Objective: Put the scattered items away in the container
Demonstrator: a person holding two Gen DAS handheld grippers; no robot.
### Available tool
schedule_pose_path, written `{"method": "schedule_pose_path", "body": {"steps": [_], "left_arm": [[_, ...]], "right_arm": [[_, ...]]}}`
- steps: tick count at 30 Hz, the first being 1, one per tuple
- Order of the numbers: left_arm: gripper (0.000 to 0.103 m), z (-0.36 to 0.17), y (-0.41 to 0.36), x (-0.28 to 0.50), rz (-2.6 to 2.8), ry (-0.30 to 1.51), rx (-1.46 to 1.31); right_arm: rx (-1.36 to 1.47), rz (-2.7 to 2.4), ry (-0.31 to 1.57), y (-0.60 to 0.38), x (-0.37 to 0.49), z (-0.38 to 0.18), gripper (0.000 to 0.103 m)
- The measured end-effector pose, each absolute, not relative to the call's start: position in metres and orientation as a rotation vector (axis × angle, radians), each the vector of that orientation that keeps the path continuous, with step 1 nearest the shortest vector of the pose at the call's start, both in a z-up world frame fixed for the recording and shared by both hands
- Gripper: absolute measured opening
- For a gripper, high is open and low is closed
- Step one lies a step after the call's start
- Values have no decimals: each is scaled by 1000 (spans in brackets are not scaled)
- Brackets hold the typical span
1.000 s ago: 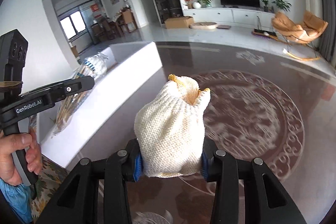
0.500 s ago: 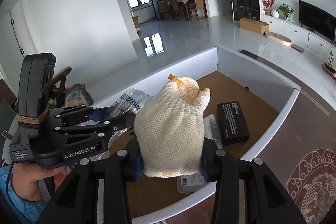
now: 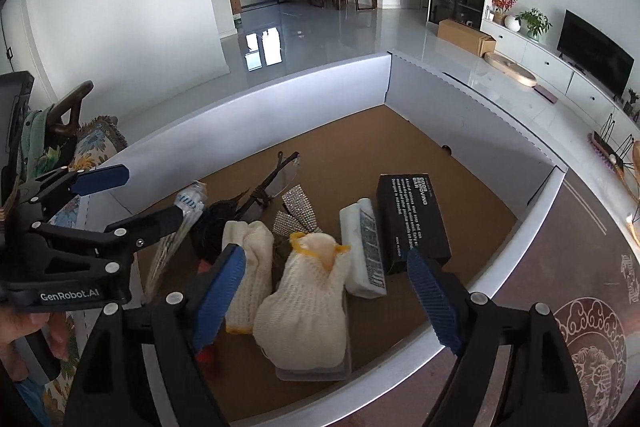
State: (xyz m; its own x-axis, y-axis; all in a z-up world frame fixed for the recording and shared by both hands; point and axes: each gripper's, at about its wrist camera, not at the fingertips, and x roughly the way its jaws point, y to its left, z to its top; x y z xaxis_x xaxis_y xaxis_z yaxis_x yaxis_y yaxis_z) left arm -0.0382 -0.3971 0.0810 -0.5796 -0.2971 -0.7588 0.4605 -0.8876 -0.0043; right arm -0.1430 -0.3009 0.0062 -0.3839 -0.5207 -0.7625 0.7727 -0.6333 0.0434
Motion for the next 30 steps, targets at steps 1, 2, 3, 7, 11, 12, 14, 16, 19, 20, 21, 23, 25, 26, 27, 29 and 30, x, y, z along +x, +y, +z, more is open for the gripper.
{"method": "schedule_pose_path", "body": {"steps": [1, 2, 3, 7, 11, 12, 14, 16, 19, 20, 21, 23, 25, 26, 27, 29, 30], "left_arm": [[91, 84, -394, -38, -2450, 267, 1113], [91, 88, -391, -37, -2456, 258, 1101], [91, 91, -388, -36, -2464, 254, 1088], [93, 105, -378, -29, -2482, 263, 1039], [103, 113, -367, -26, -2484, 266, 1041], [103, 113, -363, -24, -2465, 235, 1044], [103, 117, -356, -24, -2438, 200, 1045], [103, 120, -353, -24, -2419, 202, 1041], [103, 123, -354, -17, -2361, 218, 1058], [103, 124, -355, -15, -2348, 235, 1068], [103, 126, -355, -13, -2347, 261, 1076], [103, 130, -353, -8, -2369, 314, 1080], [103, 135, -349, -6, -2372, 339, 1085], [103, 138, -345, -5, -2371, 336, 1090], [103, 141, -341, -5, -2372, 329, 1094], [103, 149, -334, -3, -2371, 310, 1092], [103, 154, -332, -2, -2368, 300, 1090]], "right_arm": [[983, -2075, 402, -297, -144, 9, 84], [981, -2083, 394, -294, -143, 12, 84], [979, -2090, 389, -292, -142, 15, 84], [974, -2099, 398, -286, -138, 22, 84], [982, -2104, 397, -280, -136, 25, 84], [984, -2107, 394, -278, -136, 26, 84], [990, -2115, 390, -275, -137, 27, 84], [1004, -2121, 390, -273, -139, 29, 84], [1006, -2130, 386, -269, -139, 37, 84], [1005, -2134, 390, -268, -139, 39, 84], [1006, -2134, 397, -267, -139, 42, 84], [1008, -2131, 410, -266, -138, 47, 84], [1008, -2129, 424, -264, -139, 53, 84], [1008, -2131, 431, -262, -139, 56, 84], [1008, -2133, 435, -261, -140, 60, 84], [1011, -2129, 437, -259, -142, 66, 84], [1009, -2128, 437, -257, -142, 69, 84]]}}
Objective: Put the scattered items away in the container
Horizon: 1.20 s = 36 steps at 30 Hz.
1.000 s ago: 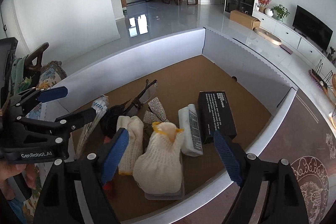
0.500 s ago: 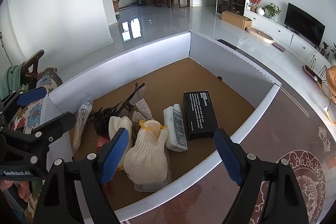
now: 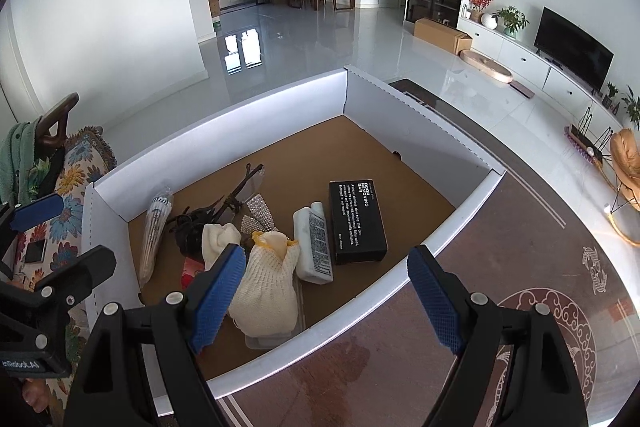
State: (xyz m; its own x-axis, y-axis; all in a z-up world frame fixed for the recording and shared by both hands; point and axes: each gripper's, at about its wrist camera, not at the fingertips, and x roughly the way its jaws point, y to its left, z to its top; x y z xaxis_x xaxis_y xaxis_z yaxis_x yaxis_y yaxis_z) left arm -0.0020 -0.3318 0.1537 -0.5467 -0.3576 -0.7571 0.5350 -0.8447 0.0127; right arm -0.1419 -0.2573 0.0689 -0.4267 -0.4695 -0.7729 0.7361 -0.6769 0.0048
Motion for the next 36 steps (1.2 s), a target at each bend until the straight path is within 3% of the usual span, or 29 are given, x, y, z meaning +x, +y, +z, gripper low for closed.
{"method": "schedule_pose_path", "body": {"steps": [36], "left_arm": [[103, 134, -360, -3, -2228, 512, 1166]], "right_arm": [[1047, -2096, 556, -270, -151, 67, 84]]}}
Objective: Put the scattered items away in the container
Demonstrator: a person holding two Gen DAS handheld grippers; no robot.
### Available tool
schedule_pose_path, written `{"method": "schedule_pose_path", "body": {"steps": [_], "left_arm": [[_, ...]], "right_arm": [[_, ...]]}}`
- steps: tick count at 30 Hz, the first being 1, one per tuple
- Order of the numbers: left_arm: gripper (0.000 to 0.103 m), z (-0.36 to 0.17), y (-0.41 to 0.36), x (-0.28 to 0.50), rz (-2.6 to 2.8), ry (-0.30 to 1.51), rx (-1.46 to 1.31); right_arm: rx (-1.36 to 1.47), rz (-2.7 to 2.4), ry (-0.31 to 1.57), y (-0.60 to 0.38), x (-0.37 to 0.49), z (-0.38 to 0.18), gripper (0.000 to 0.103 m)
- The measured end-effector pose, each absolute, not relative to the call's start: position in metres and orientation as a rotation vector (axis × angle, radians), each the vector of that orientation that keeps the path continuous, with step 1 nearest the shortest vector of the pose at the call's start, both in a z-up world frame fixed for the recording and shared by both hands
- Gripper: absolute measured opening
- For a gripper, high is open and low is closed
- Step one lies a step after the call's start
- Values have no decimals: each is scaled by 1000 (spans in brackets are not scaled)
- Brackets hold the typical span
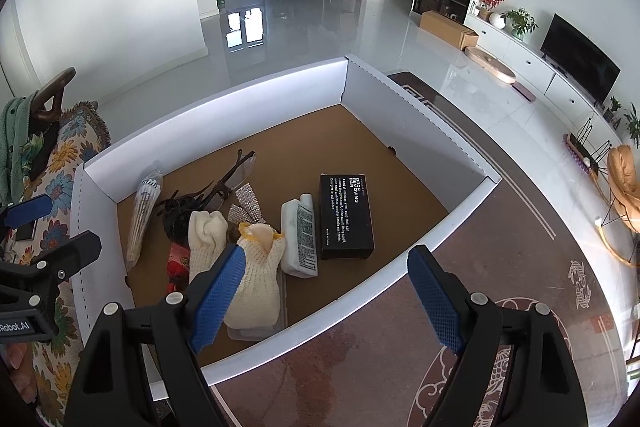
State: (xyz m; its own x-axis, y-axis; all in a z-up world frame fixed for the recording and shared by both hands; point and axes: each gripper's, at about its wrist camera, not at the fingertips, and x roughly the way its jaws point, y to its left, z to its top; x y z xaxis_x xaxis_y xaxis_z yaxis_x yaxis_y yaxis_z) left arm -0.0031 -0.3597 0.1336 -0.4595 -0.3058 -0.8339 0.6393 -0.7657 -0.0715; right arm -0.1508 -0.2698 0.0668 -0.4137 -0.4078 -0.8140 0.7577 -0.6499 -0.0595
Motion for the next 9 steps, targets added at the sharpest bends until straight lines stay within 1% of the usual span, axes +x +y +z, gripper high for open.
{"method": "schedule_pose_path", "body": {"steps": [5, 9], "left_arm": [[103, 133, -361, -7, -2210, 606, 1140], [103, 137, -360, 0, -2178, 646, 1013]], "right_arm": [[1046, -2087, 551, -276, -153, 65, 84], [1050, -2095, 579, -280, -155, 62, 84]]}}
